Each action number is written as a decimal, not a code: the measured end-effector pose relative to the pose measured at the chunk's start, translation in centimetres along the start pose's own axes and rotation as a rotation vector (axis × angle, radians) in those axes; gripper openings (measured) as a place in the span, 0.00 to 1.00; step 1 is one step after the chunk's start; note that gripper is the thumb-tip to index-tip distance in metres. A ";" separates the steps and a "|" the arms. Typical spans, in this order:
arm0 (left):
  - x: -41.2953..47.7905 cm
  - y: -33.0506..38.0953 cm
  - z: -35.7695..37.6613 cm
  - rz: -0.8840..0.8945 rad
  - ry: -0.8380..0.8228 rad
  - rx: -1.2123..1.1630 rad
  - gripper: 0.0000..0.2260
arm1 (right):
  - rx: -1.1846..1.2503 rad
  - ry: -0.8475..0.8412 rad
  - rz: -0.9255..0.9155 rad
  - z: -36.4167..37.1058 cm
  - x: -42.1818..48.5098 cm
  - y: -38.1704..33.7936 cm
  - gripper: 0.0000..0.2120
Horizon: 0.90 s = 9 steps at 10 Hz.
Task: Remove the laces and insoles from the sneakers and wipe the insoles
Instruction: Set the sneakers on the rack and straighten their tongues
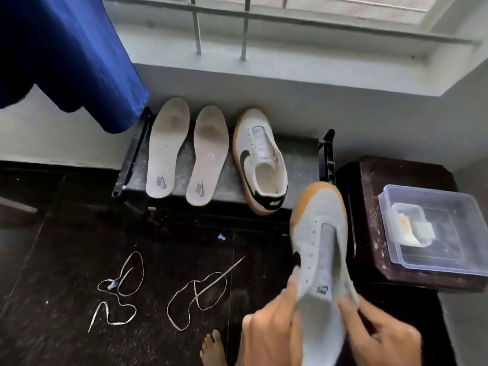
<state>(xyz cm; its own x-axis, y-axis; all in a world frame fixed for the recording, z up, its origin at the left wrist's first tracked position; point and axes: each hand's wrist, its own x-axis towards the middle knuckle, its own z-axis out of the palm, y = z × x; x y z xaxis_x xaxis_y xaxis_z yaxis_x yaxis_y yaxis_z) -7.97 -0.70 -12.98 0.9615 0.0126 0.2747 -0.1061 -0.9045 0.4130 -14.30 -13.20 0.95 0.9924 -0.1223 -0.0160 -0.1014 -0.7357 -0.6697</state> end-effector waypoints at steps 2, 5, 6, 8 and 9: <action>4.6 3.1 -11.3 -0.126 -0.289 -0.402 0.21 | -0.002 0.015 0.195 0.9 9.1 0.8 0.08; 15.4 2.5 -3.5 -0.160 -0.181 -0.239 0.22 | 0.016 0.042 0.182 3.6 22.0 3.3 0.15; 17.0 3.2 -1.8 -0.225 -0.157 -0.191 0.22 | 0.059 0.033 0.188 4.2 24.0 4.4 0.12; 18.6 3.6 0.9 -0.275 -0.164 -0.169 0.23 | 0.117 -0.026 0.175 4.7 25.8 5.9 0.12; 18.6 3.7 1.3 -0.297 -0.158 -0.187 0.20 | 0.123 -0.058 0.172 4.6 25.8 5.9 0.09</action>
<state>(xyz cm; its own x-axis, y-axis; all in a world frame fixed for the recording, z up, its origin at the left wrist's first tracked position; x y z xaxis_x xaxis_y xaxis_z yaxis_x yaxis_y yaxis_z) 9.85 -4.32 -7.44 0.9830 0.1833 -0.0114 0.1521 -0.7780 0.6096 11.06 -17.62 -6.85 0.9639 -0.1977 -0.1782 -0.2638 -0.6201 -0.7388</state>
